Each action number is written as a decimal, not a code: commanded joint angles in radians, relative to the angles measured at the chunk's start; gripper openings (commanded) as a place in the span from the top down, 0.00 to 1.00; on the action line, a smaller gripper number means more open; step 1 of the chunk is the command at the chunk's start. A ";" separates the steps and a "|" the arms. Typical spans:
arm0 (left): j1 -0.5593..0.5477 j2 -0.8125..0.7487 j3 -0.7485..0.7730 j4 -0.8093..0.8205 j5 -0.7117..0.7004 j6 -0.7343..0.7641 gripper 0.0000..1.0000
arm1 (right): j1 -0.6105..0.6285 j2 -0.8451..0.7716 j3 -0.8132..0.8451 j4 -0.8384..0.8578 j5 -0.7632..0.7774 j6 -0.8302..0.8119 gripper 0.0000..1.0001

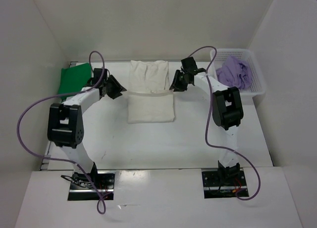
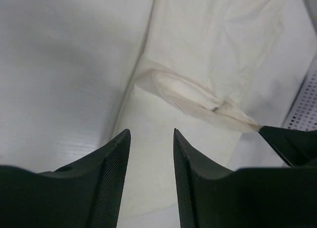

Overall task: Fold and stack the t-shirts
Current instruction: Fold the folded rectangular tshirt in 1/3 of the way, then grab one side of the 2/3 rectangular tshirt with both arms

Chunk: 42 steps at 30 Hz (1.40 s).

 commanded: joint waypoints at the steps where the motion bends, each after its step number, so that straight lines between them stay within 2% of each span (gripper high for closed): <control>1: 0.006 -0.205 -0.048 0.095 -0.019 -0.001 0.53 | -0.006 -0.109 0.045 -0.015 -0.003 -0.037 0.63; 2: -0.014 -0.216 -0.061 0.095 0.005 -0.001 0.53 | -0.006 -0.130 0.032 -0.024 -0.003 -0.046 0.60; 5: -0.115 -0.225 -0.123 0.098 0.036 -0.001 0.56 | -0.006 -0.204 -0.053 -0.025 0.008 -0.046 0.60; 7: -0.189 -0.212 -0.192 0.127 0.050 -0.026 0.56 | 0.017 -0.244 -0.155 0.009 -0.023 -0.037 0.73; 8: -0.206 -0.200 -0.209 0.150 0.050 -0.041 0.56 | 0.048 -0.244 -0.216 0.026 -0.023 -0.027 0.89; 11: -0.229 -0.129 -0.222 0.169 0.061 -0.041 0.56 | 0.106 -0.241 -0.305 0.066 -0.032 -0.017 0.97; 16: -0.229 -0.075 -0.291 0.155 0.050 -0.023 0.56 | 0.140 -0.206 -0.400 0.106 -0.032 0.012 0.99; 22: -0.229 -0.184 -0.447 0.146 0.041 -0.023 0.57 | 0.149 -0.255 -0.588 0.115 0.033 0.064 1.00; 27: -0.238 -0.369 -0.623 0.106 0.030 -0.052 0.55 | 0.149 -0.387 -0.736 0.140 0.024 0.104 1.00; 29: -0.249 -0.484 -0.660 0.075 0.018 -0.052 0.51 | 0.149 -0.457 -0.781 0.140 0.024 0.104 0.95; 30: -0.249 -0.524 -0.660 0.017 0.001 -0.052 0.43 | 0.149 -0.483 -0.781 0.121 0.001 0.104 0.91; 31: -0.249 -0.564 -0.670 -0.009 -0.030 -0.040 0.39 | 0.149 -0.514 -0.794 0.112 -0.009 0.095 0.81; 32: -0.249 -0.640 -0.670 -0.032 -0.044 -0.040 0.37 | 0.149 -0.545 -0.807 0.097 -0.009 0.095 0.77; 35: -0.229 -0.709 -0.670 -0.077 -0.042 -0.031 0.35 | 0.135 -0.661 -0.819 0.075 0.002 0.104 0.66; 38: -0.229 -0.641 -0.688 -0.040 -0.005 -0.041 0.33 | 0.069 -0.703 -0.877 0.098 -0.035 0.116 0.58; 42: -0.229 -0.562 -0.688 0.009 0.016 -0.041 0.34 | 0.059 -0.658 -0.914 0.139 -0.049 0.141 0.57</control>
